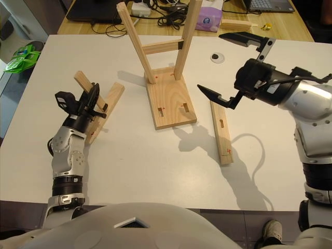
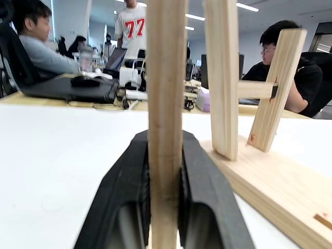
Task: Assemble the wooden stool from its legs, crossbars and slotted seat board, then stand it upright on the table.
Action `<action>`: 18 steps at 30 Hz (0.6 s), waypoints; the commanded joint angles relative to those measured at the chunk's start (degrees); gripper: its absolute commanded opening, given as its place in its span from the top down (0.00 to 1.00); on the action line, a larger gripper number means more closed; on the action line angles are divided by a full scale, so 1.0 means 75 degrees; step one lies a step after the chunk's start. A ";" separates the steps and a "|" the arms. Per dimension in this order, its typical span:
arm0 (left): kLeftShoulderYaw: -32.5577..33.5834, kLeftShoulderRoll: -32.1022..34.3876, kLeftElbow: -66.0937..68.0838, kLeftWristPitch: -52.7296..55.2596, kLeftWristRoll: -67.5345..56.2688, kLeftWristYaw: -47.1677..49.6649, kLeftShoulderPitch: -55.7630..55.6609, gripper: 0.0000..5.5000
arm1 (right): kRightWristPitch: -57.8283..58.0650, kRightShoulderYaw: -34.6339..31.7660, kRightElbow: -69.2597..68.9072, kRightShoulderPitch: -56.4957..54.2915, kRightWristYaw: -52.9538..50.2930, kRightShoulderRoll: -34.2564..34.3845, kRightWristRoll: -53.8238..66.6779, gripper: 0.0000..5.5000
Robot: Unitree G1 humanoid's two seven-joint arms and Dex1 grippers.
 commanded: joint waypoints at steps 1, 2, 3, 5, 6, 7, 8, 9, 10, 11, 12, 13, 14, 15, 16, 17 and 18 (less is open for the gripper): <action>0.0022 0.0318 0.0851 -0.0530 0.0013 -0.0333 -0.0587 0.93 | 0.0125 0.0000 -0.0062 -0.0233 0.0311 0.0202 -0.0106 0.02; 0.0051 0.0383 0.1012 -0.0652 0.0021 -0.0356 -0.0696 0.93 | 0.0143 -0.0015 -0.0056 -0.0262 0.0361 0.0251 -0.0123 0.02; 0.0069 0.0419 0.1118 -0.0763 0.0027 -0.0358 -0.0777 0.93 | 0.0162 -0.0027 -0.0066 -0.0274 0.0396 0.0300 -0.0152 0.02; 0.0029 0.0430 0.1203 -0.0905 0.0044 -0.0350 -0.0883 0.93 | 0.0173 -0.0049 -0.0068 -0.0279 0.0460 0.0372 -0.0207 0.02; -0.0027 0.0403 0.1243 -0.0964 0.0067 -0.0349 -0.0890 0.93 | 0.0176 -0.0060 -0.0052 -0.0298 0.0484 0.0397 -0.0227 0.02; -0.0090 0.0383 0.1305 -0.1028 0.0102 -0.0360 -0.0875 0.93 | 0.0185 -0.0075 -0.0034 -0.0325 0.0506 0.0420 -0.0246 0.02; -0.0133 0.0358 0.1404 -0.1118 0.0133 -0.0359 -0.0848 0.93 | 0.0188 -0.0089 -0.0015 -0.0352 0.0528 0.0441 -0.0260 0.02; -0.0174 0.0343 0.1549 -0.1235 0.0185 -0.0355 -0.0820 0.93 | 0.0203 -0.0101 -0.0010 -0.0374 0.0548 0.0465 -0.0271 0.02; -0.0205 0.0336 0.1684 -0.1345 0.0213 -0.0354 -0.0801 0.93 | 0.0217 -0.0117 -0.0016 -0.0383 0.0572 0.0487 -0.0278 0.02; -0.0231 0.0347 0.1840 -0.1456 0.0258 -0.0358 -0.0795 0.93 | 0.0238 -0.0127 -0.0032 -0.0387 0.0591 0.0505 -0.0274 0.02; -0.0248 0.0365 0.1997 -0.1559 0.0287 -0.0369 -0.0805 0.93 | 0.0259 -0.0137 -0.0047 -0.0390 0.0611 0.0524 -0.0271 0.02; -0.0240 0.0397 0.2208 -0.1680 0.0315 -0.0368 -0.0841 0.93 | 0.0283 -0.0148 -0.0060 -0.0399 0.0633 0.0544 -0.0271 0.02; -0.0233 0.0422 0.2373 -0.1784 0.0335 -0.0360 -0.0868 0.93 | 0.0299 -0.0159 -0.0054 -0.0421 0.0665 0.0564 -0.0269 0.02; -0.0220 0.0451 0.2561 -0.1899 0.0357 -0.0348 -0.0905 0.93 | 0.0314 -0.0167 -0.0050 -0.0439 0.0695 0.0581 -0.0265 0.02; -0.0208 0.0473 0.2753 -0.2009 0.0376 -0.0342 -0.0943 0.93 | 0.0333 -0.0170 -0.0058 -0.0449 0.0723 0.0591 -0.0258 0.02; -0.0205 0.0484 0.2910 -0.2108 0.0388 -0.0337 -0.0975 0.93 | 0.0348 -0.0177 -0.0065 -0.0454 0.0749 0.0602 -0.0257 0.02; -0.0193 0.0479 0.3038 -0.2186 0.0382 -0.0319 -0.1002 0.93 | 0.0361 -0.0186 -0.0072 -0.0455 0.0772 0.0614 -0.0261 0.02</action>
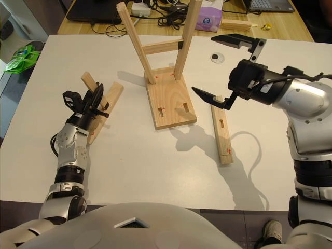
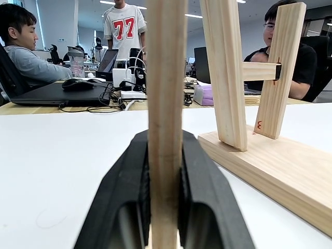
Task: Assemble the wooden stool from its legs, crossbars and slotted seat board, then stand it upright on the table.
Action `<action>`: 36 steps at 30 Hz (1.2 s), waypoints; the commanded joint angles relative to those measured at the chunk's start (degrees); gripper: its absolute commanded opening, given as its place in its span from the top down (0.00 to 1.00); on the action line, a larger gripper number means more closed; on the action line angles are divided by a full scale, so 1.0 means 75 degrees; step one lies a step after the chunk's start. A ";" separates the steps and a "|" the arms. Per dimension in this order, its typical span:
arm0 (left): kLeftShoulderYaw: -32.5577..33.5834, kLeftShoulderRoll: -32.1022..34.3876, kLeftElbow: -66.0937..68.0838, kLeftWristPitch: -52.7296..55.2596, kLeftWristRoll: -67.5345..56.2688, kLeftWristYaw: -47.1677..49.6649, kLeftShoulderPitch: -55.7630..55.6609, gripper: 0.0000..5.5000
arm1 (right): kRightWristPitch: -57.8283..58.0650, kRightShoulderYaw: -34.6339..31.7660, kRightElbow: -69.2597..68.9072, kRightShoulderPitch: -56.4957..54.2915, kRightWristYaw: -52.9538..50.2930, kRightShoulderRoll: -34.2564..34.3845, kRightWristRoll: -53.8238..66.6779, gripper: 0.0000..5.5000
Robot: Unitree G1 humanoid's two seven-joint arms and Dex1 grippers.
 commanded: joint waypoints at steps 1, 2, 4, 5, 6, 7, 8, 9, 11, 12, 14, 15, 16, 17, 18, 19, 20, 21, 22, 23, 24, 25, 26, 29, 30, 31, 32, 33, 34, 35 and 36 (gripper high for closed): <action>0.0063 0.0072 0.0653 -0.0209 0.0103 0.0079 -0.0065 0.93 | 0.0098 -0.0084 -0.0061 -0.0198 0.0161 0.0061 -0.0043 0.02; 0.0110 0.0035 0.0704 -0.0244 0.0024 0.0108 -0.0070 0.93 | 0.0095 -0.0083 -0.0044 -0.0216 0.0185 0.0073 -0.0049 0.02; 0.0256 -0.0067 0.0647 -0.0176 -0.0296 0.0101 -0.0086 0.93 | 0.0072 -0.0084 -0.0012 -0.0229 0.0216 0.0090 -0.0084 0.02; 0.0308 -0.0105 0.0553 -0.0105 -0.0455 0.0083 -0.0088 0.93 | 0.0066 -0.0090 -0.0007 -0.0223 0.0224 0.0099 -0.0104 0.02; 0.0348 -0.0127 0.0465 -0.0039 -0.0591 0.0071 -0.0096 0.93 | 0.0068 -0.0095 -0.0009 -0.0219 0.0228 0.0110 -0.0121 0.02; 0.0391 -0.0130 0.0333 0.0053 -0.0716 0.0075 -0.0114 0.93 | 0.0072 -0.0102 -0.0016 -0.0210 0.0227 0.0120 -0.0132 0.02; 0.0434 -0.0128 0.0253 0.0121 -0.0819 0.0073 -0.0141 0.93 | 0.0076 -0.0107 -0.0022 -0.0201 0.0224 0.0130 -0.0143 0.02; 0.0479 -0.0097 0.0232 0.0158 -0.0882 0.0062 -0.0198 0.93 | 0.0078 -0.0113 -0.0028 -0.0189 0.0221 0.0143 -0.0157 0.02; 0.0516 0.0025 0.0299 0.0183 -0.0876 0.0032 -0.0313 0.93 | 0.0082 -0.0116 -0.0044 -0.0174 0.0213 0.0173 -0.0183 0.02; 0.0547 0.0081 0.0376 0.0176 -0.0855 0.0022 -0.0348 0.93 | 0.0081 -0.0110 -0.0046 -0.0178 0.0214 0.0193 -0.0196 0.02; 0.0562 0.0141 0.0484 0.0142 -0.0794 0.0003 -0.0348 0.93 | 0.0064 -0.0116 -0.0048 -0.0160 0.0220 0.0215 -0.0214 0.02; 0.0551 0.0147 0.0514 0.0120 -0.0768 -0.0007 -0.0328 0.93 | 0.0058 -0.0122 -0.0052 -0.0144 0.0226 0.0226 -0.0224 0.02; 0.0532 0.0128 0.0530 0.0098 -0.0741 -0.0009 -0.0301 0.93 | 0.0057 -0.0137 -0.0059 -0.0124 0.0235 0.0236 -0.0232 0.02; 0.0522 0.0107 0.0541 0.0080 -0.0720 -0.0007 -0.0276 0.93 | 0.0061 -0.0139 -0.0057 -0.0127 0.0244 0.0249 -0.0240 0.02; 0.0509 0.0080 0.0562 0.0065 -0.0698 0.0006 -0.0261 0.93 | 0.0059 -0.0141 -0.0047 -0.0136 0.0251 0.0255 -0.0246 0.02; 0.0498 0.0052 0.0582 0.0061 -0.0681 0.0022 -0.0255 0.93 | 0.0055 -0.0140 -0.0030 -0.0150 0.0261 0.0257 -0.0252 0.02; 0.0492 0.0029 0.0595 0.0066 -0.0674 0.0035 -0.0256 0.93 | 0.0050 -0.0140 -0.0016 -0.0160 0.0268 0.0258 -0.0259 0.02; 0.0494 0.0008 0.0603 0.0075 -0.0678 0.0047 -0.0261 0.93 | 0.0045 -0.0141 -0.0009 -0.0164 0.0273 0.0257 -0.0266 0.02; 0.0501 -0.0019 0.0594 0.0102 -0.0693 0.0066 -0.0277 0.93 | 0.0043 -0.0143 -0.0008 -0.0166 0.0274 0.0259 -0.0273 0.02; 0.0533 -0.0057 0.0571 0.0156 -0.0749 0.0092 -0.0300 0.93 | 0.0041 -0.0145 -0.0009 -0.0166 0.0274 0.0262 -0.0278 0.02; 0.0567 -0.0085 0.0543 0.0212 -0.0803 0.0123 -0.0328 0.93 | 0.0040 -0.0149 -0.0010 -0.0166 0.0276 0.0268 -0.0283 0.02; 0.0621 -0.0140 0.0445 0.0339 -0.0928 0.0174 -0.0367 0.93 | 0.0029 -0.0147 0.0013 -0.0185 0.0289 0.0273 -0.0285 0.02; 0.0633 -0.0194 0.0325 0.0460 -0.1024 0.0207 -0.0405 0.93 | 0.0022 -0.0144 0.0029 -0.0202 0.0297 0.0277 -0.0291 0.02; 0.0548 -0.0278 0.0174 0.0634 -0.1033 0.0234 -0.0448 0.93 | 0.0023 -0.0138 0.0033 -0.0238 0.0303 0.0296 -0.0307 0.02; 0.0533 -0.0290 0.0180 0.0640 -0.0998 0.0233 -0.0430 0.93 | 0.0020 -0.0138 0.0031 -0.0244 0.0310 0.0304 -0.0306 0.02; 0.0528 -0.0294 0.0174 0.0645 -0.0976 0.0233 -0.0407 0.93 | 0.0016 -0.0139 0.0032 -0.0248 0.0317 0.0310 -0.0307 0.02; 0.0523 -0.0286 0.0164 0.0633 -0.0947 0.0232 -0.0363 0.93 | 0.0018 -0.0140 0.0033 -0.0249 0.0324 0.0313 -0.0307 0.02; 0.0519 -0.0272 0.0156 0.0619 -0.0913 0.0232 -0.0314 0.93 | 0.0021 -0.0139 0.0034 -0.0251 0.0330 0.0316 -0.0309 0.02; 0.0516 -0.0261 0.0161 0.0602 -0.0890 0.0228 -0.0274 0.93 | 0.0025 -0.0138 0.0033 -0.0254 0.0334 0.0319 -0.0309 0.02; 0.0519 -0.0254 0.0177 0.0586 -0.0873 0.0231 -0.0246 0.93 | 0.0030 -0.0134 0.0034 -0.0260 0.0338 0.0325 -0.0305 0.02; 0.0526 -0.0249 0.0199 0.0570 -0.0861 0.0235 -0.0228 0.93 | 0.0033 -0.0129 0.0035 -0.0268 0.0342 0.0331 -0.0303 0.02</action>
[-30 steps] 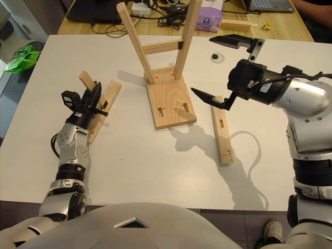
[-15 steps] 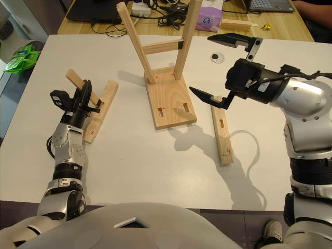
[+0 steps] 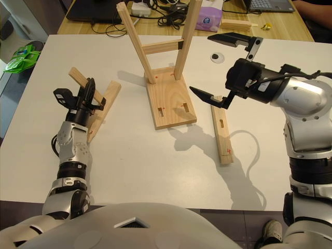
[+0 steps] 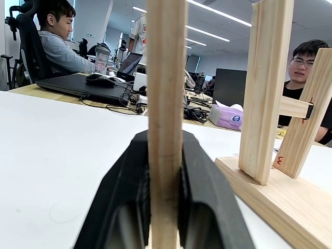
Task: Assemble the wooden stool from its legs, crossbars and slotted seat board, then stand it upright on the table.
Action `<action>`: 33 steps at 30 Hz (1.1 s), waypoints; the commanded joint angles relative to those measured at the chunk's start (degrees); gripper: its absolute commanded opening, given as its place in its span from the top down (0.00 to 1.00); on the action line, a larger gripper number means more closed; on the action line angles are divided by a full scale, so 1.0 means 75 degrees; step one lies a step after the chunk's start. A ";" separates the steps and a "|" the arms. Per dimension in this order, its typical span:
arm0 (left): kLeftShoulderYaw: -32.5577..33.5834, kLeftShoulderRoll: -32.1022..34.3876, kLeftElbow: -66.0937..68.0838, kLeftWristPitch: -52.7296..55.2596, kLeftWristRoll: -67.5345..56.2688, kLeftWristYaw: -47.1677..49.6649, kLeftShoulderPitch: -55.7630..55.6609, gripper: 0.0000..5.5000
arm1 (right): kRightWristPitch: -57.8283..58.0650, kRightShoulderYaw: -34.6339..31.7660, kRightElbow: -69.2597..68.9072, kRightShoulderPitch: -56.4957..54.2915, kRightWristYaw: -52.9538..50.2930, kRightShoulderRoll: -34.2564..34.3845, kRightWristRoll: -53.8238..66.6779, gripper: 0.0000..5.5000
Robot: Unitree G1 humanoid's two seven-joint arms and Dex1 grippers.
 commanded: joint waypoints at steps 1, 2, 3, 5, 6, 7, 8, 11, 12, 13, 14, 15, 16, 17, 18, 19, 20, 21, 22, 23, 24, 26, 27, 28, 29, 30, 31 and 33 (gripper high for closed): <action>-0.0017 0.0038 0.0011 0.0011 0.0127 0.0027 0.0106 0.93 | -0.0006 -0.0055 0.0012 -0.0120 0.0101 0.0031 -0.0074 0.02; -0.0015 0.0054 0.0026 -0.0002 0.0151 0.0037 0.0117 0.93 | 0.0012 -0.0066 -0.0026 -0.0096 0.0089 0.0031 -0.0069 0.02; -0.0015 0.0072 0.0033 -0.0025 0.0184 0.0052 0.0132 0.93 | 0.0026 -0.0076 -0.0053 -0.0078 0.0081 0.0031 -0.0063 0.02; 0.0009 0.0101 0.0023 -0.0058 0.0226 0.0054 0.0173 0.93 | 0.0045 -0.0087 -0.0083 -0.0055 0.0069 0.0035 -0.0055 0.02; 0.0023 0.0112 0.0035 -0.0083 0.0244 0.0048 0.0199 0.93 | 0.0053 -0.0087 -0.0090 -0.0052 0.0062 0.0042 -0.0054 0.02; 0.0028 0.0112 0.0046 -0.0103 0.0256 0.0047 0.0221 0.93 | 0.0060 -0.0089 -0.0096 -0.0048 0.0057 0.0046 -0.0052 0.02; -0.0008 0.0110 0.0078 -0.0161 0.0328 0.0056 0.0264 0.93 | 0.0068 -0.0086 -0.0100 -0.0052 0.0056 0.0053 -0.0048 0.02; -0.0068 0.0088 0.0264 -0.0367 0.0500 0.0081 0.0338 0.93 | 0.0082 -0.0084 -0.0099 -0.0067 0.0065 0.0066 -0.0036 0.02; -0.0078 0.0079 0.0307 -0.0425 0.0543 0.0088 0.0354 0.93 | 0.0082 -0.0089 -0.0097 -0.0066 0.0070 0.0064 -0.0033 0.02; -0.0087 0.0070 0.0330 -0.0469 0.0577 0.0101 0.0365 0.93 | 0.0078 -0.0085 -0.0078 -0.0080 0.0080 0.0064 -0.0033 0.02; -0.0097 0.0057 0.0345 -0.0526 0.0616 0.0117 0.0378 0.93 | 0.0073 -0.0084 -0.0064 -0.0090 0.0083 0.0063 -0.0038 0.02; -0.0101 0.0046 0.0354 -0.0581 0.0644 0.0145 0.0390 0.93 | 0.0068 -0.0087 -0.0056 -0.0094 0.0083 0.0062 -0.0043 0.02; -0.0112 0.0044 0.0358 -0.0684 0.0699 0.0201 0.0416 0.93 | 0.0061 -0.0091 -0.0053 -0.0094 0.0078 0.0062 -0.0048 0.02; -0.0116 0.0038 0.0347 -0.0799 0.0756 0.0265 0.0449 0.93 | 0.0056 -0.0097 -0.0055 -0.0091 0.0073 0.0062 -0.0052 0.02; -0.0135 0.0007 0.0243 -0.0946 0.0833 0.0350 0.0528 0.93 | 0.0038 -0.0095 -0.0031 -0.0102 0.0072 0.0067 -0.0060 0.02; -0.0170 -0.0034 0.0086 -0.1099 0.0927 0.0447 0.0637 0.93 | 0.0019 -0.0097 -0.0013 -0.0101 0.0067 0.0072 -0.0070 0.02; -0.0221 -0.0066 -0.0051 -0.1235 0.1026 0.0518 0.0745 0.93 | 0.0006 -0.0100 -0.0001 -0.0098 0.0063 0.0074 -0.0078 0.02; -0.0264 -0.0119 -0.0201 -0.1325 0.1074 0.0586 0.0876 0.93 | -0.0001 -0.0104 0.0002 -0.0088 0.0057 0.0077 -0.0082 0.02; -0.0305 -0.0164 -0.0311 -0.1397 0.1112 0.0643 0.1002 0.93 | -0.0003 -0.0109 -0.0001 -0.0076 0.0052 0.0079 -0.0083 0.02; -0.0334 -0.0207 -0.0386 -0.1442 0.1133 0.0718 0.1093 0.93 | -0.0004 -0.0117 0.0007 -0.0075 0.0051 0.0078 -0.0079 0.02; -0.0361 -0.0249 -0.0466 -0.1482 0.1158 0.0793 0.1177 0.93 | -0.0005 -0.0124 0.0013 -0.0071 0.0051 0.0078 -0.0075 0.02; -0.0397 -0.0303 -0.0610 -0.1556 0.1209 0.0938 0.1296 0.93 | -0.0002 -0.0132 0.0021 -0.0072 0.0065 0.0073 -0.0062 0.02; -0.0409 -0.0313 -0.0669 -0.1624 0.1256 0.1024 0.1338 0.93 | 0.0004 -0.0133 0.0014 -0.0065 0.0076 0.0069 -0.0054 0.02; -0.0425 -0.0314 -0.0712 -0.1667 0.1300 0.1088 0.1367 0.93 | 0.0012 -0.0132 0.0003 -0.0055 0.0086 0.0066 -0.0049 0.02; -0.0452 -0.0305 -0.0735 -0.1712 0.1386 0.1166 0.1395 0.93 | 0.0021 -0.0138 -0.0010 -0.0044 0.0098 0.0059 -0.0040 0.02; -0.0464 -0.0279 -0.0646 -0.1766 0.1467 0.1229 0.1402 0.93 | 0.0035 -0.0139 -0.0025 -0.0037 0.0108 0.0057 -0.0034 0.02; -0.0467 -0.0253 -0.0547 -0.1806 0.1522 0.1277 0.1404 0.93 | 0.0045 -0.0139 -0.0034 -0.0034 0.0117 0.0057 -0.0029 0.02; -0.0496 -0.0145 -0.0250 -0.1782 0.1531 0.1173 0.1385 0.93 | 0.0059 -0.0133 -0.0048 -0.0030 0.0132 0.0064 -0.0029 0.02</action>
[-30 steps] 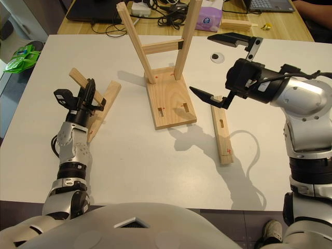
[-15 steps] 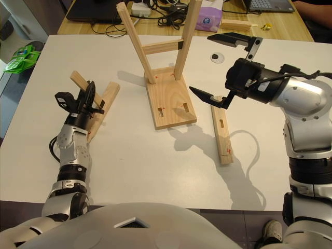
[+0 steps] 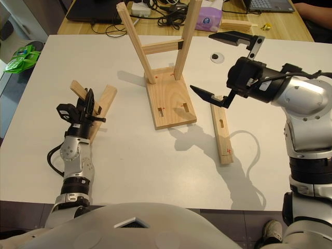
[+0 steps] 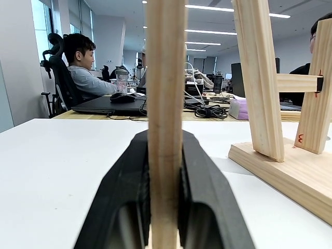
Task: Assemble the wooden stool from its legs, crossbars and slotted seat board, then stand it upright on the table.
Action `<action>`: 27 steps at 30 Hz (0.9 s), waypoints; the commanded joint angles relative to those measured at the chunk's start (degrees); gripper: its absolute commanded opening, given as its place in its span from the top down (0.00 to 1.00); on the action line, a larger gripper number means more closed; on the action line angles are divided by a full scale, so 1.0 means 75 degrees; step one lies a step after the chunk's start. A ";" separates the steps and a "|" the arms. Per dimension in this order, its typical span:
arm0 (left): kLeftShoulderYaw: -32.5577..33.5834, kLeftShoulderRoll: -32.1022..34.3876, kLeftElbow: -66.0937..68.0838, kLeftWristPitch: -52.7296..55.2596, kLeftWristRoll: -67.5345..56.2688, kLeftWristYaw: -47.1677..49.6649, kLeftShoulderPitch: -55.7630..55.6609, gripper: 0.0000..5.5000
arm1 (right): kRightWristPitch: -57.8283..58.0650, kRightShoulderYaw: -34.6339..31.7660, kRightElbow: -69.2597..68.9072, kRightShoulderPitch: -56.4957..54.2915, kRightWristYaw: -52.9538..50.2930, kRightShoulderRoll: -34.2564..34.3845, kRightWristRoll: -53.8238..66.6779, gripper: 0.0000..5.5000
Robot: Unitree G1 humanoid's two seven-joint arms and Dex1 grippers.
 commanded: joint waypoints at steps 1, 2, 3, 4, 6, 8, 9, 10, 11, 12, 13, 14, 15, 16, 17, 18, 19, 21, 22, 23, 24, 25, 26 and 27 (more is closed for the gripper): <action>-0.0067 0.0194 0.0541 0.0173 0.0083 -0.0175 0.0087 0.93 | 0.0028 -0.0052 -0.0052 -0.0022 0.0100 0.0020 -0.0032 0.02; -0.0079 0.0260 0.0686 0.0291 -0.0028 -0.0380 0.0063 0.93 | 0.0032 -0.0053 -0.0056 -0.0023 0.0107 0.0025 -0.0035 0.02; -0.0090 0.0316 0.0783 0.0420 -0.0144 -0.0587 0.0046 0.93 | 0.0034 -0.0054 -0.0059 -0.0025 0.0111 0.0030 -0.0036 0.02; -0.0094 0.0382 0.0887 0.0558 -0.0284 -0.0824 0.0021 0.93 | 0.0038 -0.0052 -0.0065 -0.0029 0.0114 0.0032 -0.0037 0.02; -0.0105 0.0545 0.1074 0.0769 -0.0515 -0.1262 -0.0033 0.93 | 0.0044 -0.0049 -0.0074 -0.0036 0.0120 0.0035 -0.0037 0.02; -0.0105 0.0697 0.1199 0.0891 -0.0685 -0.1630 -0.0087 0.93 | 0.0037 -0.0043 -0.0064 -0.0049 0.0140 0.0037 -0.0032 0.02; -0.0105 0.0766 0.1271 0.0901 -0.0734 -0.1789 -0.0123 0.93 | 0.0036 -0.0043 -0.0056 -0.0062 0.0158 0.0036 -0.0018 0.02; -0.0110 0.0824 0.1339 0.0885 -0.0750 -0.1895 -0.0157 0.93 | 0.0043 -0.0042 -0.0055 -0.0074 0.0173 0.0034 -0.0005 0.02; -0.0112 0.0860 0.1412 0.0854 -0.0751 -0.1963 -0.0189 0.93 | 0.0034 -0.0045 -0.0043 -0.0082 0.0194 0.0032 0.0006 0.02; -0.0121 0.0893 0.1468 0.0816 -0.0725 -0.2004 -0.0213 0.93 | 0.0033 -0.0046 -0.0040 -0.0090 0.0211 0.0031 0.0014 0.02; -0.0113 0.0932 0.1546 0.0749 -0.0687 -0.1996 -0.0244 0.93 | 0.0027 -0.0048 -0.0036 -0.0095 0.0230 0.0028 0.0020 0.02; -0.0094 0.0969 0.1610 0.0687 -0.0654 -0.1974 -0.0269 0.93 | 0.0027 -0.0047 -0.0036 -0.0104 0.0245 0.0026 0.0024 0.02; -0.0041 0.1014 0.1692 0.0582 -0.0601 -0.1874 -0.0292 0.93 | 0.0033 -0.0044 -0.0041 -0.0118 0.0254 0.0028 0.0026 0.02; 0.0039 0.1046 0.1762 0.0456 -0.0556 -0.1712 -0.0285 0.93 | 0.0040 -0.0037 -0.0047 -0.0137 0.0261 0.0043 0.0025 0.02; 0.0095 0.1059 0.1816 0.0362 -0.0535 -0.1606 -0.0279 0.93 | 0.0046 -0.0033 -0.0051 -0.0151 0.0268 0.0058 0.0022 0.02; 0.0157 0.1053 0.1877 0.0248 -0.0529 -0.1493 -0.0243 0.93 | 0.0053 -0.0013 -0.0068 -0.0147 0.0257 0.0087 0.0009 0.02; 0.0189 0.1038 0.1939 0.0144 -0.0517 -0.1407 -0.0204 0.93 | 0.0052 0.0003 -0.0077 -0.0138 0.0248 0.0110 -0.0003 0.02; 0.0207 0.0955 0.2130 -0.0009 -0.0506 -0.1324 -0.0122 0.93 | 0.0041 0.0012 -0.0053 -0.0145 0.0250 0.0137 -0.0015 0.02; 0.0336 0.0836 0.2240 0.0203 -0.0799 -0.1400 -0.0111 0.93 | 0.0032 0.0024 -0.0002 -0.0200 0.0267 0.0149 -0.0019 0.02; 0.0510 0.0719 0.2356 0.0480 -0.1167 -0.1505 -0.0124 0.93 | 0.0020 0.0036 0.0052 -0.0266 0.0291 0.0164 -0.0025 0.02; 0.0720 0.0621 0.2500 0.0767 -0.1559 -0.1622 -0.0151 0.93 | 0.0014 0.0047 0.0081 -0.0319 0.0310 0.0181 -0.0033 0.02; 0.0913 0.0538 0.2595 0.1034 -0.1926 -0.1738 -0.0155 0.93 | 0.0010 0.0062 0.0113 -0.0382 0.0343 0.0202 -0.0034 0.02; 0.1086 0.0483 0.2692 0.1162 -0.2187 -0.1796 -0.0159 0.93 | 0.0006 0.0073 0.0125 -0.0417 0.0365 0.0214 -0.0035 0.02; 0.1197 0.0441 0.2698 0.1236 -0.2369 -0.1842 -0.0134 0.93 | -0.0006 0.0088 0.0147 -0.0451 0.0393 0.0224 -0.0035 0.02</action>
